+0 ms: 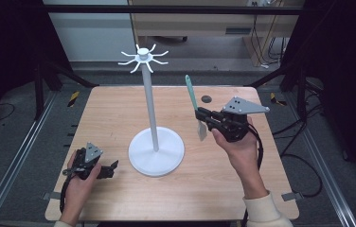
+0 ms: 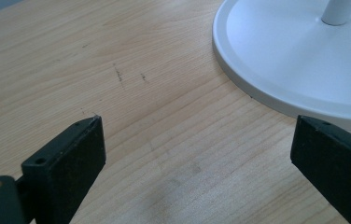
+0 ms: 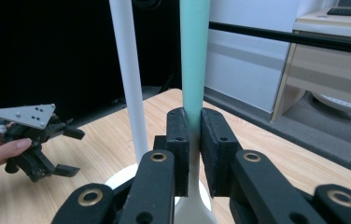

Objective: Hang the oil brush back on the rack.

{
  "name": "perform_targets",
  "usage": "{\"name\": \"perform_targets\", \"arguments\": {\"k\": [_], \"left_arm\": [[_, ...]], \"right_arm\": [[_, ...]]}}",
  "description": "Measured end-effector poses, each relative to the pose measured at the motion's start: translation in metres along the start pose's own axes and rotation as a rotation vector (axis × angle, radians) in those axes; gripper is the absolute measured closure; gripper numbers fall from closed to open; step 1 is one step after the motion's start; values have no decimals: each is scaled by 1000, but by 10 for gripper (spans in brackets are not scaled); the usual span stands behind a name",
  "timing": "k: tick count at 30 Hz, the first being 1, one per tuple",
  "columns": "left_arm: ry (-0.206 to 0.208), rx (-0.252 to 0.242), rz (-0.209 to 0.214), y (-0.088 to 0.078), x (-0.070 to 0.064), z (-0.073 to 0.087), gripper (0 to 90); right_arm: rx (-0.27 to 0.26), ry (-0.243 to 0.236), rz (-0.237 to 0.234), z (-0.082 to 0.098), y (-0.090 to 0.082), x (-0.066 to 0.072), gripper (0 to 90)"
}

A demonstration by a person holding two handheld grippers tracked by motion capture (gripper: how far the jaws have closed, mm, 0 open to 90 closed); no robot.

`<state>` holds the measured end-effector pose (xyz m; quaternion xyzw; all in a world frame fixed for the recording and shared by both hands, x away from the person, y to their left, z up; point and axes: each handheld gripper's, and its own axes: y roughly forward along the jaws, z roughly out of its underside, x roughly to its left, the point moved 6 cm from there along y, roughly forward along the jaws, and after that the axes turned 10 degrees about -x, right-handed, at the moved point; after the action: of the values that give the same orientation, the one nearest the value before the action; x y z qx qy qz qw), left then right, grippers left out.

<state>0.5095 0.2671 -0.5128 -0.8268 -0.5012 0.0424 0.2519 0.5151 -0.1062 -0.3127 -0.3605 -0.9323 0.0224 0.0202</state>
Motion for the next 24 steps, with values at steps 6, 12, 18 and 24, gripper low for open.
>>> {"name": "perform_targets", "arguments": {"k": [6, 12, 18, 24], "left_arm": [[1, 1, 0, 0, 0, 0, 29], [0, 1, 0, 0, 0, 0, 28], [0, 0, -1, -1, 0, 0, 28], [-2, 2, -2, -1, 0, 0, 28]], "right_arm": [[-26, -8, 0, -9, -3, 6, 822], [-49, -10, -8, -16, -2, 11, 822], [-59, -26, -18, -22, 0, 18, 822], [-77, -30, -29, -30, -2, 22, 822]]}}
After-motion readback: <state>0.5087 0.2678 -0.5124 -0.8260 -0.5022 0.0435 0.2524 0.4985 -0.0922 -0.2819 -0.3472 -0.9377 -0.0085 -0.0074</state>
